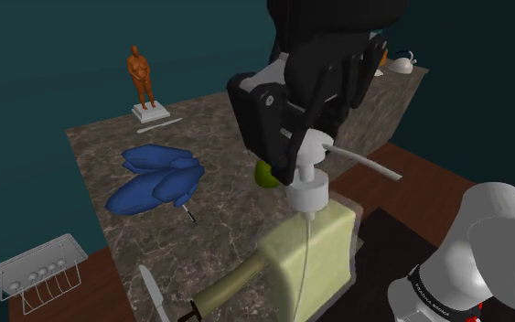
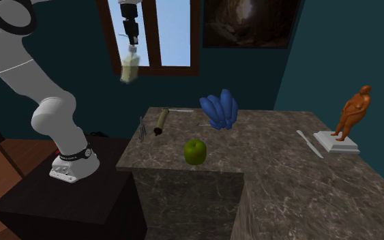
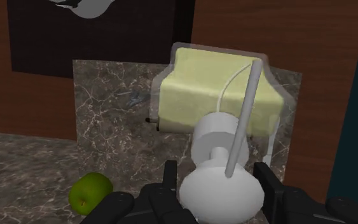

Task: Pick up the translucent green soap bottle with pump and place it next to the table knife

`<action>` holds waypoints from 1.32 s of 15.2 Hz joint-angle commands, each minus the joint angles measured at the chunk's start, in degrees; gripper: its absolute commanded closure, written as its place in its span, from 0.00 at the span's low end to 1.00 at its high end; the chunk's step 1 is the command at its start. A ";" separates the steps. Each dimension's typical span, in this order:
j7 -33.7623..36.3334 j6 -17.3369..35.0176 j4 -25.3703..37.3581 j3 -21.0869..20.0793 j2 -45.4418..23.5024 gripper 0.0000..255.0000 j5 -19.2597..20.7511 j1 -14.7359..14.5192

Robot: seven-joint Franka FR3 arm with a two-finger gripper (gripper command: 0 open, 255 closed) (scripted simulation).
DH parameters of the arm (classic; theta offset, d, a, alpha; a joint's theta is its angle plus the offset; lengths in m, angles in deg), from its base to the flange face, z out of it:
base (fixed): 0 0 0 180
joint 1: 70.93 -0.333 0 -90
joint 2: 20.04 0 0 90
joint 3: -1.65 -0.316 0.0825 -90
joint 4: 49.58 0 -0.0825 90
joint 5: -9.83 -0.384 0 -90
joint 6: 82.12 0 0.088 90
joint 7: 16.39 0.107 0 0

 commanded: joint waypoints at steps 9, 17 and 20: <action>-0.79 7.96 -11.41 0.68 3.89 1.00 -1.59 -0.60; -1.01 14.09 -19.19 0.62 5.68 1.00 -2.43 -1.09; -1.02 16.37 -21.87 0.51 6.12 1.00 -2.69 -1.26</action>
